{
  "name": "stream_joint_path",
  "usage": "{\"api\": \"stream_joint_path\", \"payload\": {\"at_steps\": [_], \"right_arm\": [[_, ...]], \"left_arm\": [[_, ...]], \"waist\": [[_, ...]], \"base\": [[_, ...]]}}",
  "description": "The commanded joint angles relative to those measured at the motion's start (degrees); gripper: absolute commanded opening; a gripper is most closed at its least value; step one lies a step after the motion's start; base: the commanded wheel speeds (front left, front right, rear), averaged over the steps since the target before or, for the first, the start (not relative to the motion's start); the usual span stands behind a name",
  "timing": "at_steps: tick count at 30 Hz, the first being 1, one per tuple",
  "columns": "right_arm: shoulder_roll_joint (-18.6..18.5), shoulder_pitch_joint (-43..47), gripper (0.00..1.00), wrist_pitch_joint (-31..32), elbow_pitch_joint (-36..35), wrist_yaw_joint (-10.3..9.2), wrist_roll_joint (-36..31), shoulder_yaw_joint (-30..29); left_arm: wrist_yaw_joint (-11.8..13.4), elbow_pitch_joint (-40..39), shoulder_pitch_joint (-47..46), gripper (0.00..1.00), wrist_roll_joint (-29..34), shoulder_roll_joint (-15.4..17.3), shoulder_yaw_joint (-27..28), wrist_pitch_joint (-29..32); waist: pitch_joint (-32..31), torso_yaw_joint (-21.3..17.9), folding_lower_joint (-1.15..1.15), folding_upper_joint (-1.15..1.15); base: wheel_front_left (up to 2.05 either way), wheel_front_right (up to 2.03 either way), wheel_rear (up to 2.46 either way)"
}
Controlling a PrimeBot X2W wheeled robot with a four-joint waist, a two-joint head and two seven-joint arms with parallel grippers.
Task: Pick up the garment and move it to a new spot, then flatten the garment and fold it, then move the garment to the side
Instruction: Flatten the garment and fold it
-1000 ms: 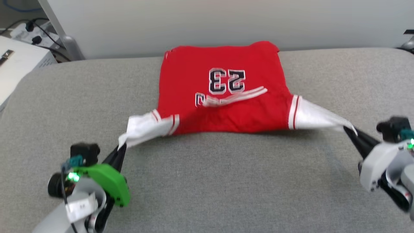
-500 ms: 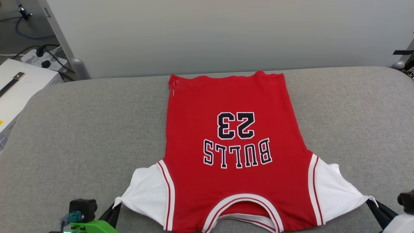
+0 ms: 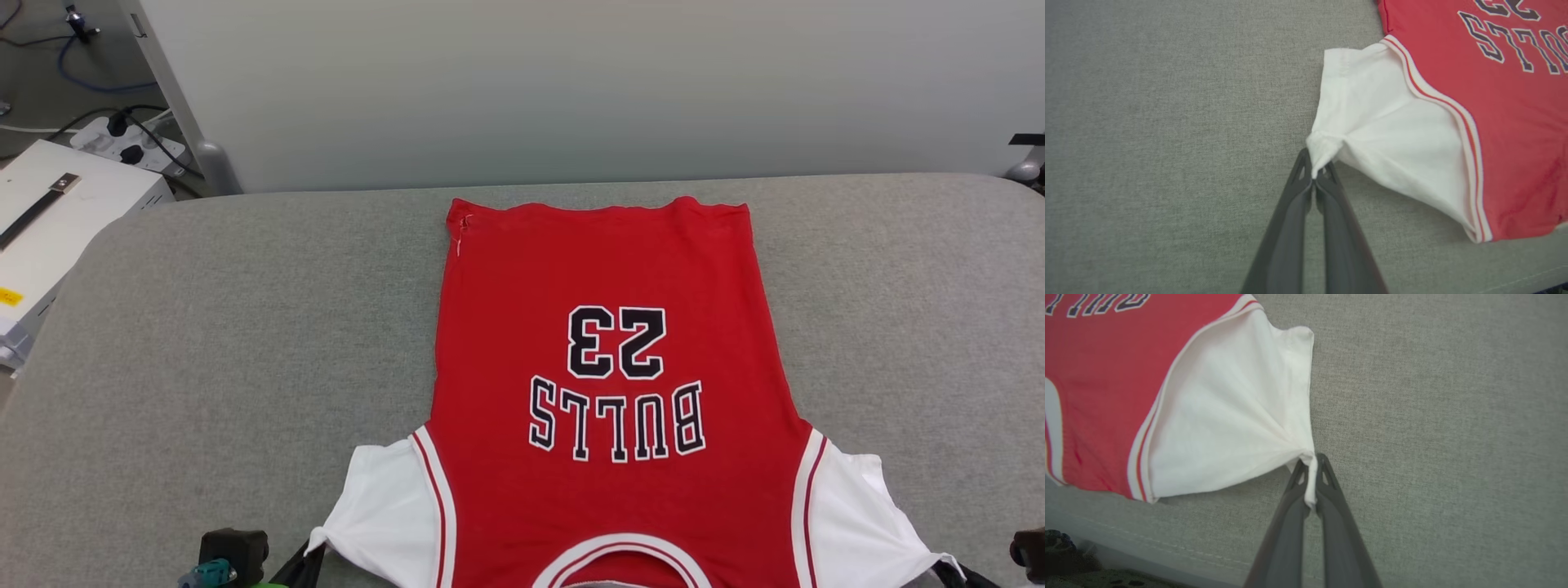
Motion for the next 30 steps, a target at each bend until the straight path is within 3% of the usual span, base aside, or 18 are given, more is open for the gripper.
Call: {"api": "stream_joint_path", "payload": {"at_steps": [1, 2, 10, 19, 23, 30], "right_arm": [[0.17, 0.78, 0.46, 0.76, -0.88, -0.05, -0.71, -1.11], [0.23, 0.82, 1.0, 1.3, -1.68, -0.05, -1.09, -2.1], [-1.66, -1.99, 1.0, 4.86, -10.09, -0.05, -3.36, -11.97], [-4.03, -16.75, 1.0, 11.27, -19.0, -0.05, -3.37, -24.33], [-5.18, -25.9, 1.0, 16.6, -18.94, -0.05, -2.9, -24.69], [-8.04, -45.11, 1.0, 33.03, -11.75, -0.05, -0.15, -18.02]], "left_arm": [[0.63, -0.3, -0.29, 0.0, 0.87, -0.18, 0.1, 0.1], [0.78, -0.61, -0.52, 0.0, 1.09, -0.21, 0.05, 0.09], [2.45, -4.37, -2.84, 0.0, 3.12, -0.66, 0.01, -0.1], [3.47, -8.8, -7.42, 0.0, 6.35, -1.41, 0.1, -0.4], [3.72, -10.46, -9.66, 0.0, 7.64, -2.03, 0.11, -0.47], [4.42, -13.4, -13.74, 0.0, 10.31, -3.27, -0.1, -0.56]], "waist": [[0.02, 0.24, 0.01, 0.24], [0.06, 0.38, 0.01, 0.24], [1.73, 2.19, 0.01, 0.24], [8.74, 5.76, 0.01, 0.24], [12.3, 7.47, 0.01, 0.24], [19.29, 10.41, 0.01, 0.24]], "base": [[0.0, 0.0, 0.0], [0.0, 0.0, 0.0], [0.0, 0.0, 0.0], [0.0, 0.0, 0.0], [0.0, 0.0, 0.0], [0.0, 0.0, 0.0]]}}
